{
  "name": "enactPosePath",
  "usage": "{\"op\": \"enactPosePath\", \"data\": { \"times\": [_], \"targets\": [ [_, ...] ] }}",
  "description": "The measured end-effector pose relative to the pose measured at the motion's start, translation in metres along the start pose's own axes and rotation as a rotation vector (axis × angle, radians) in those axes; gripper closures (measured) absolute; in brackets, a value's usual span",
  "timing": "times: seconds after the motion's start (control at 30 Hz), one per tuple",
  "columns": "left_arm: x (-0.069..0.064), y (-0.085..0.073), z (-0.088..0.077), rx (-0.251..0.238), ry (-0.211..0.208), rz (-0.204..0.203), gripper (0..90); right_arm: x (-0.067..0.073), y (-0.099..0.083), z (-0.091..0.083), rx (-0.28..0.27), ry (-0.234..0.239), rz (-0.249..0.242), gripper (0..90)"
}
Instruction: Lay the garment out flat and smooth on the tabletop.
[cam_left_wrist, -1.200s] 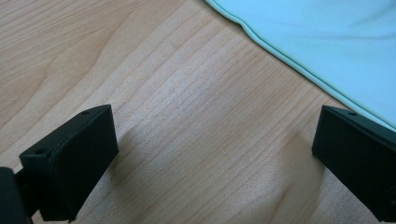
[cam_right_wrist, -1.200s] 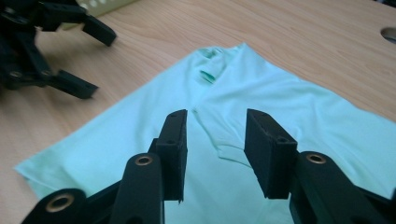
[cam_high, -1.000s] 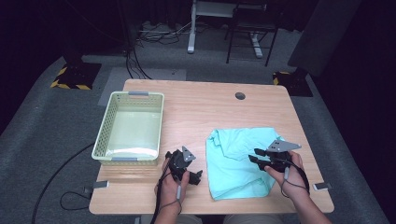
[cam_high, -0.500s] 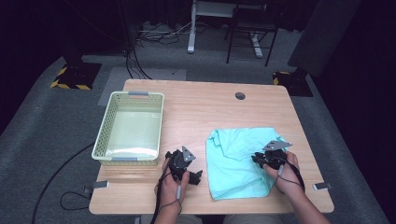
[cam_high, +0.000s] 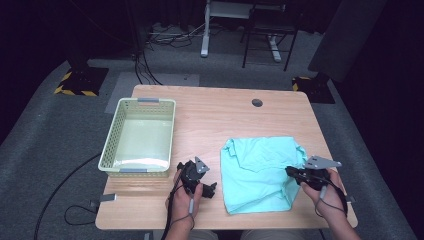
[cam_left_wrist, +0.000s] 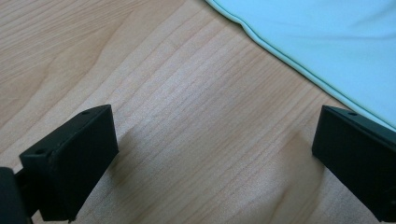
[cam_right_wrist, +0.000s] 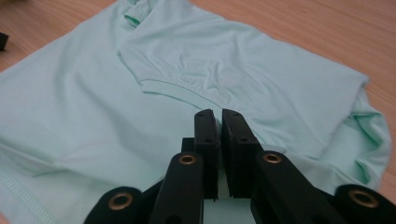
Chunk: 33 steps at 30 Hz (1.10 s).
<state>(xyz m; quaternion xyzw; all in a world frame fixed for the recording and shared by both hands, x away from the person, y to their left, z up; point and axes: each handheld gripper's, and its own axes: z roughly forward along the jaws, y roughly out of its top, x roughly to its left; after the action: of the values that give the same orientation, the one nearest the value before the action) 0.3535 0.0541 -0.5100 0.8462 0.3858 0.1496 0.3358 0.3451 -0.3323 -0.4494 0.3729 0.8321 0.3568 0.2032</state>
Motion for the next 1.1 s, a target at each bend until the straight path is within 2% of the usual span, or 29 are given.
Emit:
{"op": "enactPosePath", "data": {
  "times": [0.07,0.1,0.13,0.4,0.6,0.93,1.1],
  "targets": [
    [0.000,0.000,0.000,0.000,0.000,-0.001,0.1,0.001,-0.009,-0.021,-0.030,-0.014,0.004,85.4],
    [0.000,0.000,0.000,0.000,0.000,0.000,0.1,0.001,-0.009,-0.021,-0.030,-0.014,0.004,85.4],
    [0.000,0.000,0.000,0.000,0.000,-0.001,0.1,0.001,-0.014,-0.034,-0.045,-0.026,0.006,85.4],
    [0.000,0.000,0.000,0.000,0.001,-0.001,0.1,0.000,-0.029,-0.068,-0.084,-0.055,0.011,85.3],
    [0.000,0.000,0.000,0.001,0.001,-0.001,0.1,-0.004,-0.041,-0.086,-0.106,-0.077,0.036,85.3],
    [0.000,0.000,0.000,0.000,0.000,-0.001,0.1,-0.021,-0.065,-0.099,-0.104,-0.111,0.107,85.0],
    [0.000,0.000,0.000,0.000,0.001,-0.001,0.1,-0.023,-0.072,-0.104,-0.107,-0.116,0.128,83.0]
  ]
}}
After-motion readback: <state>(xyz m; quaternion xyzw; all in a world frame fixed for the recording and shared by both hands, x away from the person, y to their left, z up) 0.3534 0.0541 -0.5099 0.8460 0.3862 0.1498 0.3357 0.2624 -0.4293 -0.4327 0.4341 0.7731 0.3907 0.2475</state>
